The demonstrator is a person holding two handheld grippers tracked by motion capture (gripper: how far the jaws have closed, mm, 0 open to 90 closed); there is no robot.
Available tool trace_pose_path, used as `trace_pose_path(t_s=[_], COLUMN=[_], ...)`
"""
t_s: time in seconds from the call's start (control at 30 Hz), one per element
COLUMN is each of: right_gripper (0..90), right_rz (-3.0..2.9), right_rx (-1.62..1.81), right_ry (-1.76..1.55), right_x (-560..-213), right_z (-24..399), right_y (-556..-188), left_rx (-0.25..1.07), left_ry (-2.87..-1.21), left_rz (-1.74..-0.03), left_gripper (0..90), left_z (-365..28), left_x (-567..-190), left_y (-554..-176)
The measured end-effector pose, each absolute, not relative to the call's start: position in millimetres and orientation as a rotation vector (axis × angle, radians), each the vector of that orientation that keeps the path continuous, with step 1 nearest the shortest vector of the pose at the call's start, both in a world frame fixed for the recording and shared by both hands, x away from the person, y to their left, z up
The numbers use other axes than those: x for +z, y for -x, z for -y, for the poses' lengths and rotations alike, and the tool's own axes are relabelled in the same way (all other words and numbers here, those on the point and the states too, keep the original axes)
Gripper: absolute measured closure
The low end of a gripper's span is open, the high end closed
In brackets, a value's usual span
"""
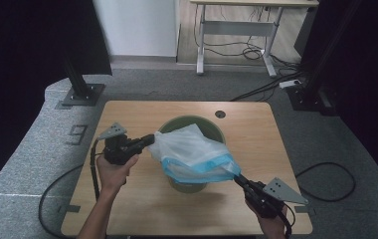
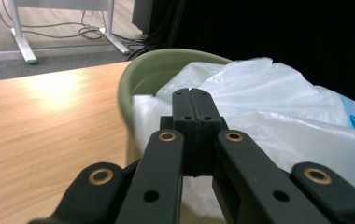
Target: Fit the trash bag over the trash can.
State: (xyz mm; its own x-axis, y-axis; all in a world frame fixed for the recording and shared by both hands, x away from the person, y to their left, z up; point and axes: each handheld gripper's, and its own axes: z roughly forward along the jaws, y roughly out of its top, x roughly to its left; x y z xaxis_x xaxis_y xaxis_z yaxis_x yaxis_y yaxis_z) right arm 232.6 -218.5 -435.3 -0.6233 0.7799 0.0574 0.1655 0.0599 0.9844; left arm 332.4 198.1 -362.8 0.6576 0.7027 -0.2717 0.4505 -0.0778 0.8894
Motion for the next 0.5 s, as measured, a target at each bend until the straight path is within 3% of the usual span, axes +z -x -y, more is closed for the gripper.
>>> trace_pose_path(t_s=[0.37,0.5], right_gripper=[88.8,88.8], right_rz=[-1.892,-1.899], right_rx=[1.54,1.512], right_ry=[-0.842,-0.811], right_x=[-435,-431], right_z=[212,207], right_y=[-223,-221], left_rx=[0.255,0.248], left_ry=[-1.729,-1.741], left_rz=[-0.902,-0.85], left_gripper=[89.9,82.3], left_z=[-215,-210], left_x=[-373,-364], left_y=[-318,-314])
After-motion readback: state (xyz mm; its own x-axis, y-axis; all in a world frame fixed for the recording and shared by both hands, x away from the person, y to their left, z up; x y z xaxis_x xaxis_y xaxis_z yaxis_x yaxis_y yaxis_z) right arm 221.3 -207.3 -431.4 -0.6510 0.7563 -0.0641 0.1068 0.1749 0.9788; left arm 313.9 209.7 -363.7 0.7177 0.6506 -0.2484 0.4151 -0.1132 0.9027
